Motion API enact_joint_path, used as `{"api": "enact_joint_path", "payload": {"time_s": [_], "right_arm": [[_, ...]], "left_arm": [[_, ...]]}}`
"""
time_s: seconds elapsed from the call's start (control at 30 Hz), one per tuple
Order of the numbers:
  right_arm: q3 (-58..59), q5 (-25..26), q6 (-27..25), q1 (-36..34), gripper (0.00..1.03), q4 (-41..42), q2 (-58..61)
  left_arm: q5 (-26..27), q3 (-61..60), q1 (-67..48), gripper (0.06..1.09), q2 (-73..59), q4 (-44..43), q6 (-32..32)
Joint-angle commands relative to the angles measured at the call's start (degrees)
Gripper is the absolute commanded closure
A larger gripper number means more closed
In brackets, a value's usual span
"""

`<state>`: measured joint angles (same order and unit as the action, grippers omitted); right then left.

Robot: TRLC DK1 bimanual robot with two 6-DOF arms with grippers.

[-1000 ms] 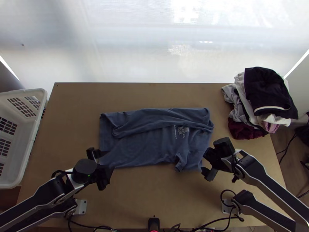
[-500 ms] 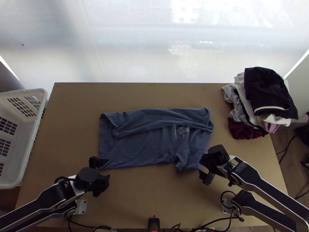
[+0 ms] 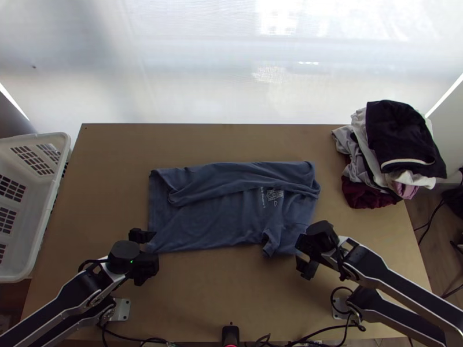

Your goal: Fold the t-shirt

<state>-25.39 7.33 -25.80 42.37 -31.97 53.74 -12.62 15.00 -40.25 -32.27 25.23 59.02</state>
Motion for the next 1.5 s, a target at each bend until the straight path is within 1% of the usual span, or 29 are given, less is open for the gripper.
{"api": "enact_joint_path", "payload": {"time_s": [0.0,0.1,0.27,0.6,0.63,0.67,0.73,0.77,0.8,0.83,0.87,0.97,1.07,1.13,1.2,1.23,1.3,1.33,1.37,1.4,1.43,1.47], "right_arm": [[-0.72,0.93,1.46,4.04,0.05,0.50,0.23],[-0.63,1.02,1.90,5.53,0.05,1.29,1.20],[-1.24,1.02,1.63,5.53,0.05,5.77,5.33],[-1.77,1.72,1.90,5.53,0.07,9.47,8.23],[-1.77,1.98,1.90,5.53,0.07,9.99,8.49],[-1.68,2.42,1.98,5.53,0.10,10.34,8.75],[-1.60,2.60,1.90,5.27,0.10,11.14,9.11],[-1.51,2.77,1.90,5.18,0.11,11.75,9.28],[-1.51,3.13,1.81,5.18,0.15,12.28,9.55],[-1.42,3.21,1.72,5.09,0.16,13.07,9.72],[-1.33,3.30,1.63,5.00,0.17,13.68,9.90],[-1.16,3.39,1.46,4.92,0.27,15.35,11.30],[-0.72,3.48,0.75,4.92,0.39,16.94,11.92],[-0.45,3.48,-0.30,4.92,0.49,18.25,12.01],[-0.19,3.48,-1.44,5.00,0.61,19.13,12.45],[0.07,3.48,-2.15,5.00,0.68,20.01,12.71],[0.51,3.57,-3.38,4.92,0.86,21.33,12.71],[0.51,3.65,-3.90,4.92,0.94,21.68,12.71],[0.51,3.65,-4.43,4.92,0.99,21.68,12.71],[0.51,3.57,-4.70,4.83,1.00,21.68,12.71],[0.34,3.48,-4.70,4.48,1.00,21.33,12.62],[-0.45,3.30,-4.17,4.12,1.00,19.13,12.71]], "left_arm": [[0.85,-0.50,2.54,0.11,-0.51,-1.68,1.53],[1.28,-0.85,2.54,0.11,-0.69,-2.03,1.53],[1.64,-1.38,2.54,0.11,-2.18,-4.40,1.88],[1.72,-1.12,3.86,0.11,-8.07,-9.94,2.94],[1.72,-1.21,3.86,0.11,-8.42,-10.20,2.94],[1.72,-1.29,3.86,0.11,-8.69,-10.47,2.94],[1.72,-1.38,3.95,0.11,-9.12,-10.73,3.03],[1.72,-1.38,4.13,0.14,-9.30,-11.08,3.20],[1.72,-1.29,4.30,0.16,-9.39,-11.26,3.55],[1.72,-1.21,4.57,0.19,-9.48,-11.44,3.82],[1.72,-1.12,4.92,0.24,-9.56,-11.52,4.08],[2.08,-0.94,5.27,0.36,-9.56,-11.70,4.34],[2.25,-0.94,5.62,0.52,-10.18,-12.58,4.34],[2.34,-0.94,5.71,0.64,-10.53,-12.93,4.34],[2.78,-0.94,5.80,0.77,-10.44,-13.02,4.34],[3.22,-0.94,5.88,0.82,-10.53,-13.10,4.34],[3.57,-0.85,6.06,0.89,-10.53,-13.63,4.34],[3.75,-0.59,6.06,0.95,-10.53,-13.72,4.26],[4.01,0.11,6.41,1.01,-10.79,-13.63,3.38],[5.42,1.78,7.64,1.05,-12.03,-12.75,0.39],[7.79,4.86,10.10,1.05,-14.75,-8.97,-3.21],[10.43,8.64,13.36,1.05,-19.06,-3.79,-6.91]]}}
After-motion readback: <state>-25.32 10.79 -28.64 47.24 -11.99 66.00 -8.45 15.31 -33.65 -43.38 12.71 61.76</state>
